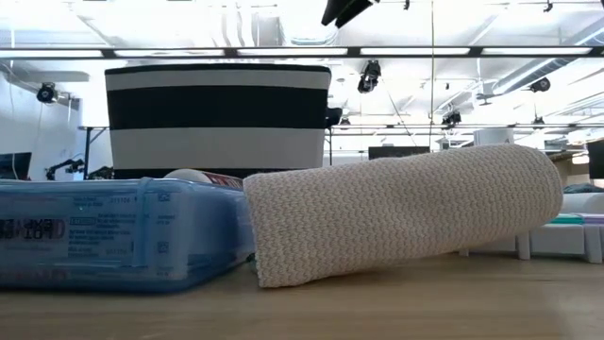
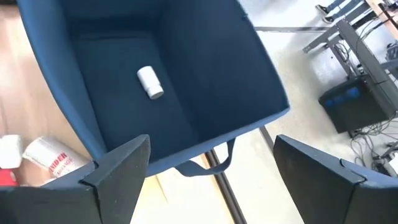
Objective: Pick & place medical supplies in basket/bin
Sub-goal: Put the top orange medicine bottle into the blue bin
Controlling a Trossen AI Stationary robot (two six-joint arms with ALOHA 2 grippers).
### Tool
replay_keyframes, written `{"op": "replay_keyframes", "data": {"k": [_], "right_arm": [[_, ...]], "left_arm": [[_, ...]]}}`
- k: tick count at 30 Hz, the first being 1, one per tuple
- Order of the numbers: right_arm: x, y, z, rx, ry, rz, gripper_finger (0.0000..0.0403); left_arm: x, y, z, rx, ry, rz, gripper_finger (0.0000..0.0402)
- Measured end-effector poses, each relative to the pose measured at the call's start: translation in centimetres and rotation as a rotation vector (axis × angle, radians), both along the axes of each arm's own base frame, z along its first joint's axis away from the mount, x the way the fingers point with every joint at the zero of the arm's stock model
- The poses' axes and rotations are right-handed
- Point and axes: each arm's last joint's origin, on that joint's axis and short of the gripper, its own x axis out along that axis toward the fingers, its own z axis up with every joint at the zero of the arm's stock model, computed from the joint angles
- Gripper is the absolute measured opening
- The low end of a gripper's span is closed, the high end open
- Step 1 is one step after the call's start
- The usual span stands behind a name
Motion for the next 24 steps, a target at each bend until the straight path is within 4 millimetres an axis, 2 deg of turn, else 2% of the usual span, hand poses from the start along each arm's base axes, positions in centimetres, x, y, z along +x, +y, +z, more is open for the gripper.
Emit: {"op": "replay_keyframes", "data": {"k": [4,7,15,20,24], "right_arm": [[-0.7,0.7,0.6,0.021,-0.029,-0.005,0.0329],[-1.1,1.2,0.9,0.042,-0.044,-0.012,0.0329],[-2.7,2.5,1.2,0.109,-0.039,-0.056,0.0329],[-3.1,2.6,1.4,0.117,-0.052,-0.064,0.0329],[-3.1,2.6,1.4,0.117,-0.052,-0.064,0.0329]], "left_arm": [[0.4,6.3,-0.5,-0.135,0.158,0.015,0.0162],[0.4,9.2,-1.0,-0.18,0.212,-0.011,0.0162],[0.7,12.1,-0.2,-0.118,0.222,-0.102,0.0162],[0.3,14.5,-3.3,-0.245,0.336,-0.151,0.0168],[-0.3,14.3,-4.5,-0.264,0.414,-0.105,0.0211]]}}
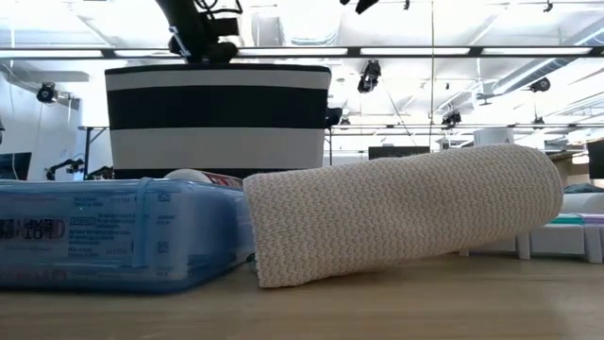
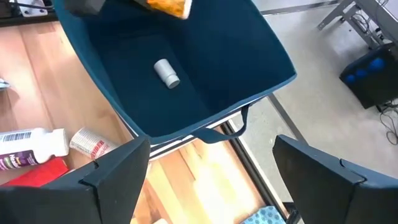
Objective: Pick & place medical supplies in basket/bin
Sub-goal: Put the top orange medicine bottle into the blue bin, then put the brown bandage into the blue bin
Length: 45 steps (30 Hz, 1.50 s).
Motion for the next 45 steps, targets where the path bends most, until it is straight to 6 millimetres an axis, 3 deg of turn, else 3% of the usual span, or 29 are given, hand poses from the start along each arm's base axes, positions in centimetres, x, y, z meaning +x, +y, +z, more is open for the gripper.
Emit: {"op": "replay_keyframes", "data": {"k": [5,9,16,21,24,29,33,38,45], "right_arm": [[-0.2,0.0,-0.3,0.022,0.019,-0.025,0.0329],[-0.3,-1.9,-1.1,0.088,-0.008,-0.158,0.0329],[0.2,-9.5,-5.4,0.194,0.002,-0.395,0.0329],[1.6,-14.8,-10.5,0.319,-0.012,-0.409,0.0328],[3.0,-15.8,-12.8,0.452,-0.04,-0.323,0.0328],[5.4,-15.4,-13.9,0.453,-0.106,-0.215,0.0328],[5.8,-15.3,-13.2,0.366,-0.096,-0.205,0.0329],[3.9,-14.5,-9.7,0.227,-0.057,-0.159,0.033],[0.4,-10.6,-4.9,0.151,-0.052,-0.008,0.0337]], "left_arm": [[-1.5,-1.1,0.5,-0.04,0.063,0.043,0.0284],[-3.7,-1.9,1.2,-0.071,0.124,0.138,0.0303],[-7.9,-6.2,5.6,-0.133,-0.201,0.185,0.029],[-10.5,-8.7,6.1,-0.209,-0.358,0.16,0.0274],[-11.9,-9.6,5.3,-0.256,-0.319,0.199,0.0261],[-12.7,-11.1,3.8,-0.357,-0.169,0.132,0.0244],[-12.3,-12.5,1.7,-0.55,-0.039,0.021,0.0238],[-11.2,-14.6,-2.8,-0.741,0.187,-0.004,0.0237],[-9.0,-19.3,-8.5,-0.822,0.407,-0.148,0.0253]]}}
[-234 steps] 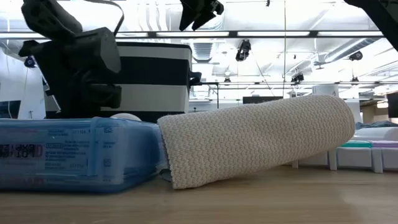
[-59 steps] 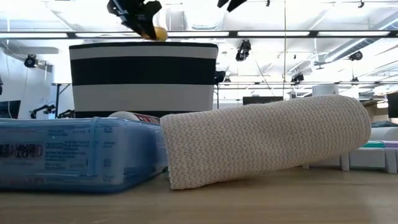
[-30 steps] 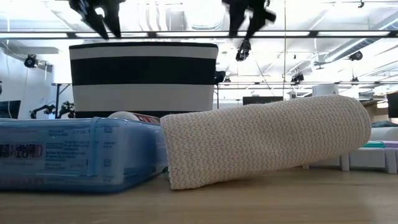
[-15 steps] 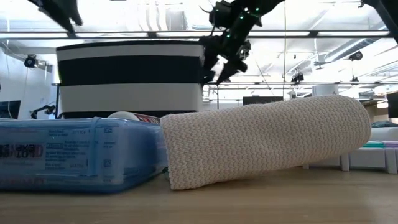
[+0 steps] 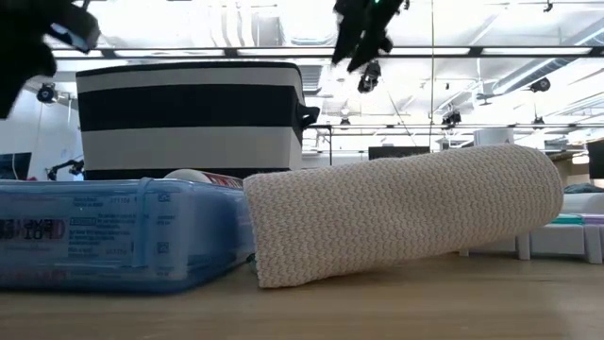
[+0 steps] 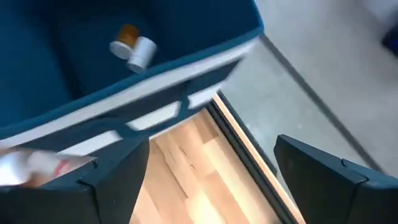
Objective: Pick & place medical supplies in basket/bin
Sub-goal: Put the brown bandage into the blue bin
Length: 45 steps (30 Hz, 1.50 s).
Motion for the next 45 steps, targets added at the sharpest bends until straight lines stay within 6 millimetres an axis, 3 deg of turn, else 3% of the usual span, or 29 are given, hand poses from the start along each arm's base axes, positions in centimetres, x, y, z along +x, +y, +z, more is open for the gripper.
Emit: {"op": "replay_keyframes", "data": {"k": [5,12,18,22,25,30,39,45], "right_arm": [[-1.2,3.6,0.8,0.027,-0.036,0.089,0.0355],[-1.1,7.4,-1.0,0.183,-0.025,0.184,0.0371],[-0.9,11.8,-5.1,0.206,0.129,0.218,0.037],[0.6,13.7,-10.0,0.048,0.249,0.343,0.037],[1.7,13.4,-13.2,-0.019,0.31,0.385,0.037],[3.5,10.4,-17.1,-0.079,0.388,0.406,0.037],[6.6,7.6,-22.8,-0.154,0.489,0.59,0.037],[9.1,6.2,-25.0,-0.124,0.485,0.586,0.037]], "left_arm": [[0.5,-3.0,-2.5,0.009,0.065,-0.128,0.0282],[0.4,-3.0,-3.6,-0.045,-0.037,-0.106,0.0295],[-0.5,-2.3,-3.8,-0.196,-0.249,0.038,0.0295],[-1.2,-1.7,-4.7,-0.174,-0.274,0.051,0.0295],[-1.5,-1.5,-5.0,-0.171,-0.27,0.05,0.0295],[-1.3,-1.6,-4.9,-0.175,-0.274,0.052,0.0295],[-0.8,-2.0,-4.4,-0.177,-0.275,0.06,0.0295],[-0.8,-1.9,-4.5,-0.179,-0.268,0.088,0.0295]]}}
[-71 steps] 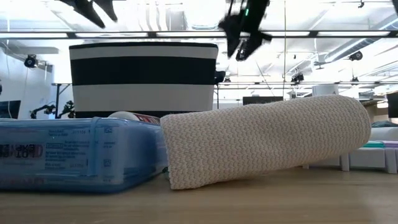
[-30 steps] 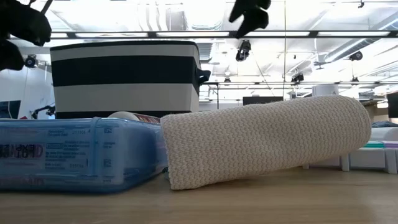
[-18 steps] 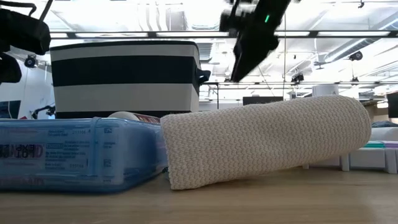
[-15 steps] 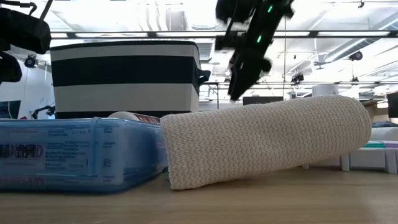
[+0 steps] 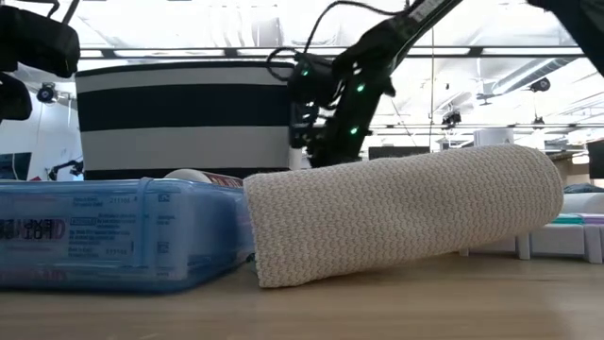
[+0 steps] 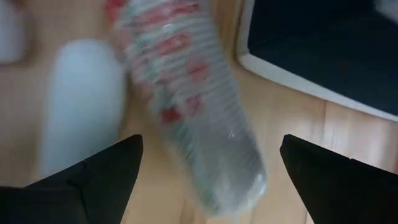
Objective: Pick & place medical supplies in basket/bin
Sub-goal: Put the brown bandage into the blue bin
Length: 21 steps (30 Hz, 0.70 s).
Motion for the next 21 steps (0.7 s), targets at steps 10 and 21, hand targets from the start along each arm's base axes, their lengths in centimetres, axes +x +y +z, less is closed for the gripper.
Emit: {"op": "replay_keyframes", "data": {"k": [10,21], "right_arm": [[1.4,-0.8,-1.6,0.148,0.052,-0.046,0.0326],[0.2,1.7,1.0,0.193,0.084,-0.116,0.0124]], "left_arm": [[0.0,0.0,-0.1,-0.001,0.007,0.015,0.0295],[0.0,0.1,-0.3,0.011,0.009,0.019,0.0295]]}}
